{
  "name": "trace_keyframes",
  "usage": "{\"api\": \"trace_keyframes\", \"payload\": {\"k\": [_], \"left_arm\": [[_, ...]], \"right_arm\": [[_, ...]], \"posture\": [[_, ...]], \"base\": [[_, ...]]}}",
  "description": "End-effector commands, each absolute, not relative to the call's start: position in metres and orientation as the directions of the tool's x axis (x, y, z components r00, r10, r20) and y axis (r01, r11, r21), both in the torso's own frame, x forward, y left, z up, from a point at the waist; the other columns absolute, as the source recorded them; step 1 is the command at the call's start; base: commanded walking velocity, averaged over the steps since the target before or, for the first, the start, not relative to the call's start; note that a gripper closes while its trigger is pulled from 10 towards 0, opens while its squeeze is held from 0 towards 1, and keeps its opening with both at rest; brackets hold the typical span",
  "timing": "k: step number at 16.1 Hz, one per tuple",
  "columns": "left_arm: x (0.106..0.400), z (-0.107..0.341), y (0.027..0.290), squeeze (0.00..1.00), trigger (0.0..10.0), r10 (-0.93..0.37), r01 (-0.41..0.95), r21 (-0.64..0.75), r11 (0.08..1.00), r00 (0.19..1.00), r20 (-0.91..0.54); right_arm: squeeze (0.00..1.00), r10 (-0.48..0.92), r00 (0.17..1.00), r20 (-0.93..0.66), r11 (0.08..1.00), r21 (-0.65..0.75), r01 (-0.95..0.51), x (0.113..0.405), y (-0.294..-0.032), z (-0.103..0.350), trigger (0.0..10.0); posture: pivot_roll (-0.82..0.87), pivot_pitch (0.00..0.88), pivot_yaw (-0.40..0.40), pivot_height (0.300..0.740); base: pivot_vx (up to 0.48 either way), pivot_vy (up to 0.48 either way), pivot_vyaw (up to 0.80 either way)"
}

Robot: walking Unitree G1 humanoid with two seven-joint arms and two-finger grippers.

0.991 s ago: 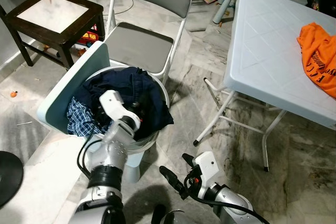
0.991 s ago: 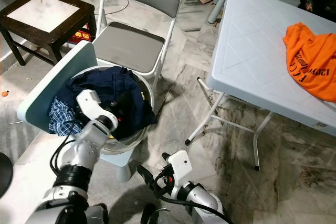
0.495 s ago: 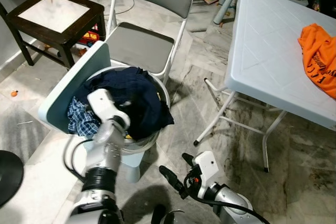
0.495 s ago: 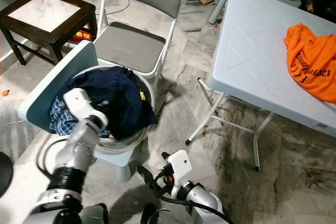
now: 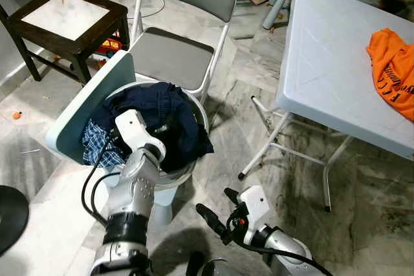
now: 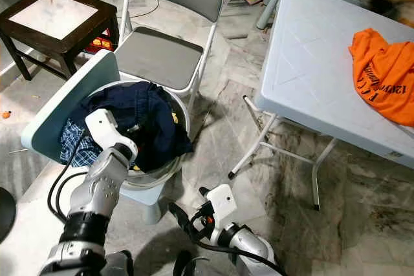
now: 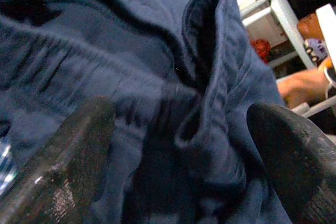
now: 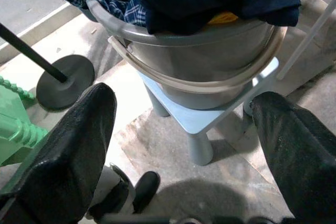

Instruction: Hang hanger

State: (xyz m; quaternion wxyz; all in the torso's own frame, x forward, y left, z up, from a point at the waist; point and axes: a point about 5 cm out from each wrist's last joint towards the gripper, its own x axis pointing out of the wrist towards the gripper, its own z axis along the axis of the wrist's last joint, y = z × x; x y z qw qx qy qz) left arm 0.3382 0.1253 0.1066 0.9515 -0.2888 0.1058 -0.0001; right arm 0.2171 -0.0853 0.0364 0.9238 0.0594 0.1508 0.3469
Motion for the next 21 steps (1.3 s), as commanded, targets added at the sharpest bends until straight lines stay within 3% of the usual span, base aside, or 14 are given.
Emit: {"api": "trace_keyframes", "payload": {"k": [1,5,6,7,11,21], "left_arm": [[0.332,0.099,0.116,0.00,10.0,-0.093,-0.061,-0.552,0.831,0.964,-0.247],[0.323,0.084,0.110,0.00,10.0,-0.116,-0.098,-0.614,0.783,0.947,-0.299],[0.329,0.084,0.111,0.00,0.8,-0.115,-0.090,-0.629,0.772,0.954,-0.278],[0.337,0.085,0.116,0.00,0.0,-0.101,-0.091,-0.625,0.775,0.959,-0.265],[0.357,0.099,0.124,0.00,0.0,-0.064,-0.110,-0.641,0.760,0.968,-0.242],[0.365,0.098,0.134,0.00,0.0,-0.001,-0.142,-0.585,0.799,0.971,-0.237]], "right_arm": [[0.00,0.645,0.720,-0.258,0.765,0.213,-0.608,0.214,-0.090,0.034,10.0],[0.00,0.649,0.716,-0.258,0.761,0.211,-0.614,0.215,-0.089,0.035,10.0],[0.00,0.650,0.715,-0.258,0.760,0.211,-0.615,0.215,-0.090,0.035,10.0],[0.00,0.650,0.715,-0.258,0.760,0.211,-0.615,0.215,-0.089,0.036,10.0],[0.00,0.643,0.720,-0.261,0.766,0.207,-0.609,0.215,-0.092,0.035,10.0],[0.00,0.626,0.734,-0.262,0.780,0.201,-0.593,0.215,-0.094,0.033,10.0]], "posture": [[0.25,0.213,-0.211,0.740],[0.25,0.213,-0.215,0.740],[0.25,0.214,-0.217,0.740],[0.25,0.212,-0.220,0.740],[0.24,0.207,-0.209,0.740],[0.23,0.201,-0.199,0.740]], "base": [[0.000,0.000,0.00],[0.000,0.000,0.00],[0.000,0.000,0.00],[0.000,0.000,0.00],[0.000,0.000,0.00],[0.000,0.000,0.00]]}}
